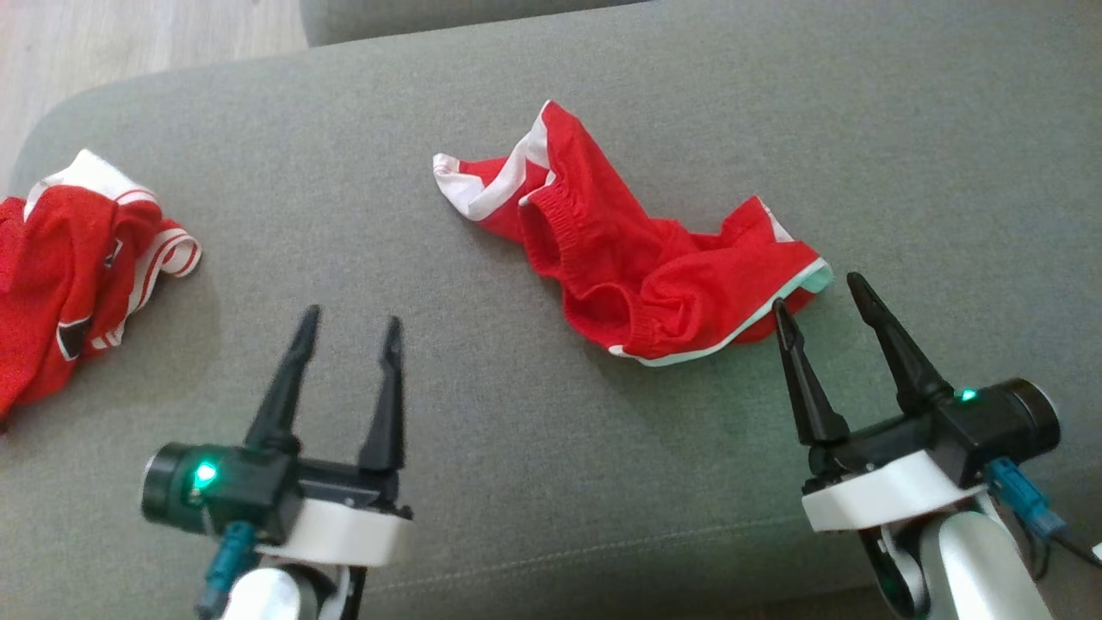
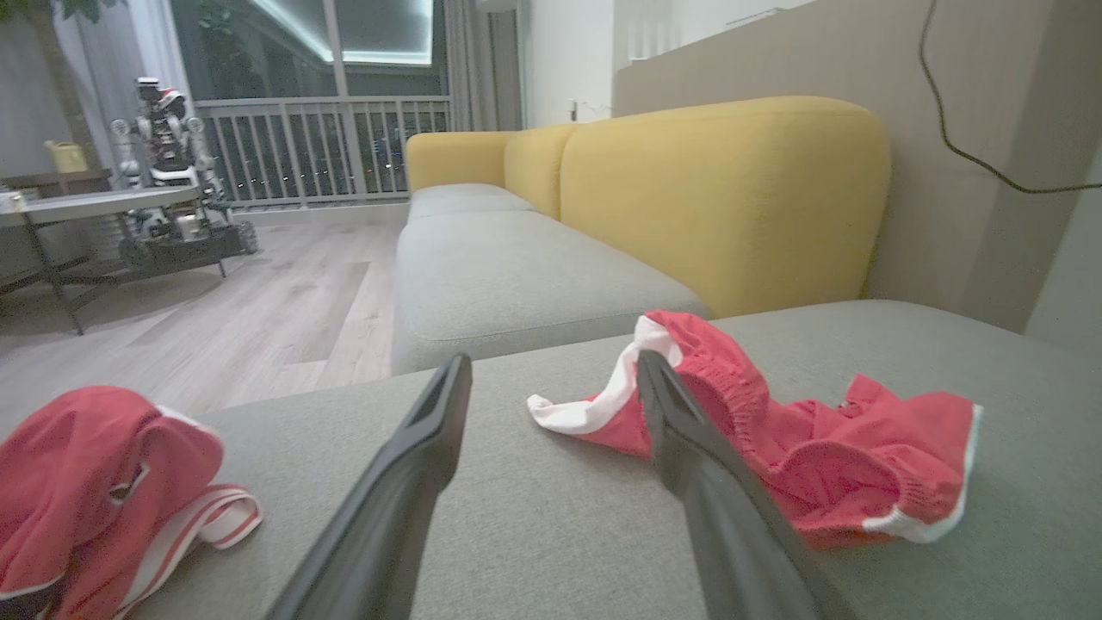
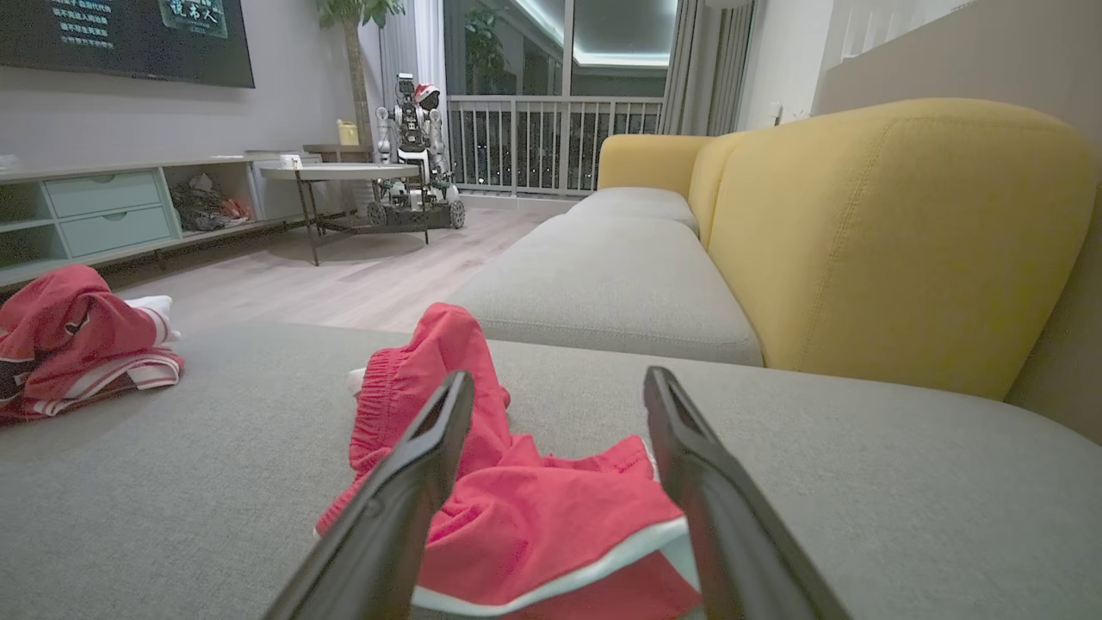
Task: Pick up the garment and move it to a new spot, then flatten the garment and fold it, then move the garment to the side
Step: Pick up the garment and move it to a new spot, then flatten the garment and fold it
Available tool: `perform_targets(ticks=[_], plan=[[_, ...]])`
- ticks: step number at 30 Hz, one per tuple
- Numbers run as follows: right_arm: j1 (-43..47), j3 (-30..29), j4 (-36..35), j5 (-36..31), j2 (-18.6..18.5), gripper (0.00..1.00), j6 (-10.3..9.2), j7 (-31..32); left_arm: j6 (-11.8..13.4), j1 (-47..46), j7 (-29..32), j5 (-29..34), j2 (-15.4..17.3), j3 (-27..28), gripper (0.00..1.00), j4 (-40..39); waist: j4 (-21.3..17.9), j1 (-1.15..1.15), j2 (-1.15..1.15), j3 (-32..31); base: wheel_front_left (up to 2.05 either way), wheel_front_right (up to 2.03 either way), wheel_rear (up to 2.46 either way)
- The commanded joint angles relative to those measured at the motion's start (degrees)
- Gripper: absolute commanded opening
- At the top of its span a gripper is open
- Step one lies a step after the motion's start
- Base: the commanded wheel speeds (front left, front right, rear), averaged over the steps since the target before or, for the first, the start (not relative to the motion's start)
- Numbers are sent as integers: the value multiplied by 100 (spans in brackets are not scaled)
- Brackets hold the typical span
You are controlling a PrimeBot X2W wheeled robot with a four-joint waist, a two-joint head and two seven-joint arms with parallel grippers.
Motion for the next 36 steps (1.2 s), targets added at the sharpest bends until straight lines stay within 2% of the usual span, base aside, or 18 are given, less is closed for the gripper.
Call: perform_targets(ticks=[1, 8, 23, 36], plan=[[-31, 104, -190, 1, 9, 100, -2, -29, -65, -157, -34, 177, -22, 94, 100, -202, 18, 0, 0, 67, 0, 0, 0], [-33, 18, -172, -45, 9, 100, -2, -29, 90, -113, -34, 373, -137, 103, 100, -155, 75, 0, 0, 130, 0, 0, 0], [108, -54, -115, -51, 9, 100, -2, -29, 575, 134, -35, 80, -330, 503, 100, -118, 230, 0, 0, -118, 0, 0, 0], [206, -28, -52, -49, 9, 100, -2, -29, 602, 318, -35, -133, -357, 689, 100, 24, 310, 0, 0, -308, 0, 0, 0]])
